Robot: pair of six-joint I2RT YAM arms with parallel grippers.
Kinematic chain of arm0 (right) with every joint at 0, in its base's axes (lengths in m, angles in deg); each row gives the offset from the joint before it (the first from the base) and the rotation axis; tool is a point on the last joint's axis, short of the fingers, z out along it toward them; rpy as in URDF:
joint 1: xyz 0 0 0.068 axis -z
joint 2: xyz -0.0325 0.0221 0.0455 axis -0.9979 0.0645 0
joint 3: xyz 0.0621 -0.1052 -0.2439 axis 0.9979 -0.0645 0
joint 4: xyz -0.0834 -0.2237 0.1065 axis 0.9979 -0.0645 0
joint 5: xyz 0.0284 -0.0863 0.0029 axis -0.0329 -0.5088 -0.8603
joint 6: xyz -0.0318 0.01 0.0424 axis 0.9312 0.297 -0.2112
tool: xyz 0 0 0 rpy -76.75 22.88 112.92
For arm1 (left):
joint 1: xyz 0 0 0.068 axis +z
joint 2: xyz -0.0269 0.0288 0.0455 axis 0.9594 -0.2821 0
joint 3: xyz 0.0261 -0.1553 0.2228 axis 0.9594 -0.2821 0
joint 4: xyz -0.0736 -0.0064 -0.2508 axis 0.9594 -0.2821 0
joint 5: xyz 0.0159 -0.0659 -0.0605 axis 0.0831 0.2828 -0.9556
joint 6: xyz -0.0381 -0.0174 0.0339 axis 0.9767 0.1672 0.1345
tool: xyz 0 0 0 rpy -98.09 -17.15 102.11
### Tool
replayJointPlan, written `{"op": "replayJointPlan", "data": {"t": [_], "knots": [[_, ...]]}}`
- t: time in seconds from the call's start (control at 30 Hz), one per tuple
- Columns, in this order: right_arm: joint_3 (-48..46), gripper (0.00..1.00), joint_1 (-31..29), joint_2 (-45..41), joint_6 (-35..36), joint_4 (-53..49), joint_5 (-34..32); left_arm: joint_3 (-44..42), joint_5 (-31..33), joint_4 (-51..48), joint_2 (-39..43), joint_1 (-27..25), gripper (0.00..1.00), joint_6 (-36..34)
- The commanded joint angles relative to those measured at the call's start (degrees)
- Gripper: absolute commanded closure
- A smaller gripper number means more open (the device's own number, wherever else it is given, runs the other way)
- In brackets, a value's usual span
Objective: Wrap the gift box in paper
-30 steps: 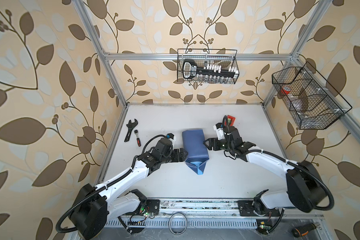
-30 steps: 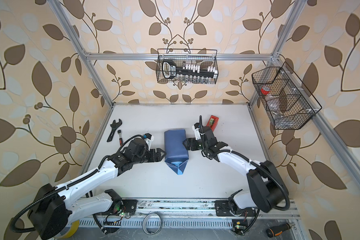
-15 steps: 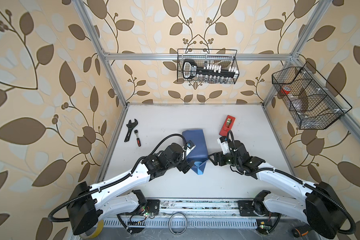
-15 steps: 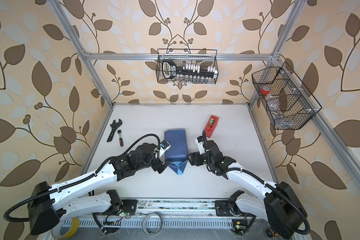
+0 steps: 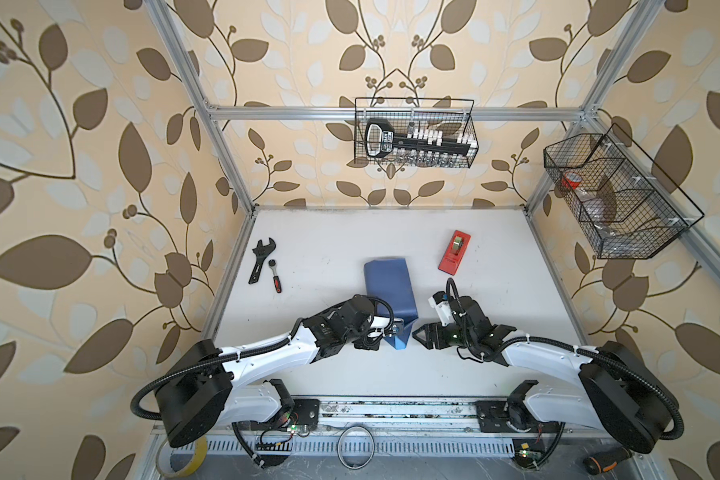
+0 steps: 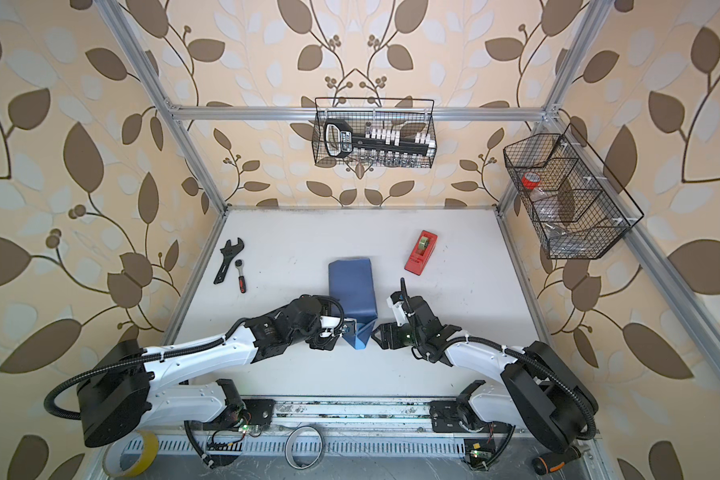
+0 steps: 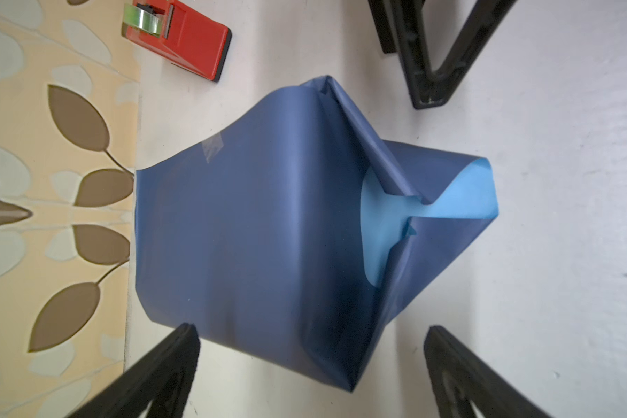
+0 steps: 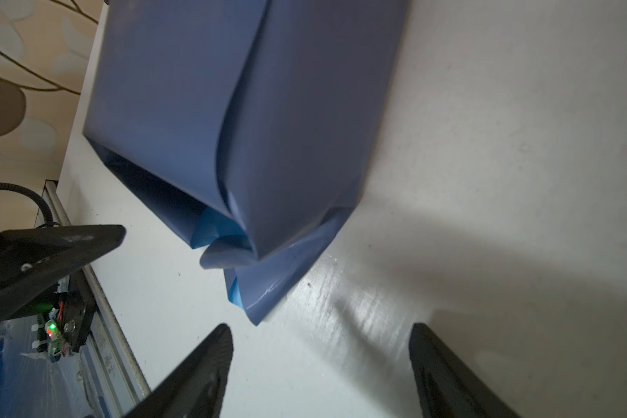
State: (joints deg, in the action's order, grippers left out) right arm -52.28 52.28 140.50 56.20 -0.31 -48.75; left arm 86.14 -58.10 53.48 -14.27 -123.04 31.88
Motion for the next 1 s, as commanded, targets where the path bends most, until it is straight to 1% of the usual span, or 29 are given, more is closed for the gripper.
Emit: {"op": "replayJointPlan", "data": {"t": [0.0, 0.13, 0.3, 0.47, 0.63, 0.73, 0.77, 0.83, 0.97], "knots": [[-0.5, 0.22, 0.1, 1.0, -0.4, 2.1, 1.2, 0.9, -2.2, 5.4, -1.9, 0.7, 0.01, -10.4], [-0.4, 0.22, 0.2, 1.8, -0.4, 1.9, 1.3, 1.5, -4.6, 4.9, -4.1, 2.5, 0.01, -10.7], [-0.5, 0.23, 0.2, 2.0, -1.0, 1.9, 1.7, 2.0, -4.4, 9.3, -7.8, 3.0, 0.01, -10.4], [-0.3, 0.27, -1.0, 1.6, -1.0, 0.9, 1.6, 2.3, -4.6, 11.2, -10.0, 3.8, 0.02, -9.1], [-0.3, 0.36, -1.9, 2.5, -1.5, 2.3, 1.9, 1.9, -5.7, 11.7, -10.3, 4.5, 0.07, -7.4], [-0.4, 0.41, -2.6, 3.2, -2.4, 3.8, 1.8, 2.1, -5.1, 11.6, -10.3, 4.7, 0.11, -6.7], [-0.4, 0.43, -2.9, 3.6, -2.7, 4.2, 1.9, 2.2, -5.1, 11.5, -12.0, 4.7, 0.13, -6.3], [-0.4, 0.45, -3.7, 4.2, -3.3, 5.4, 1.9, 2.5, -5.4, 10.9, -12.3, 4.6, 0.18, -5.5], [-1.0, 0.49, -4.4, 4.9, -4.5, 7.3, 2.0, 2.3, -5.0, 10.8, -12.5, 4.7, 0.22, -4.8]]}}
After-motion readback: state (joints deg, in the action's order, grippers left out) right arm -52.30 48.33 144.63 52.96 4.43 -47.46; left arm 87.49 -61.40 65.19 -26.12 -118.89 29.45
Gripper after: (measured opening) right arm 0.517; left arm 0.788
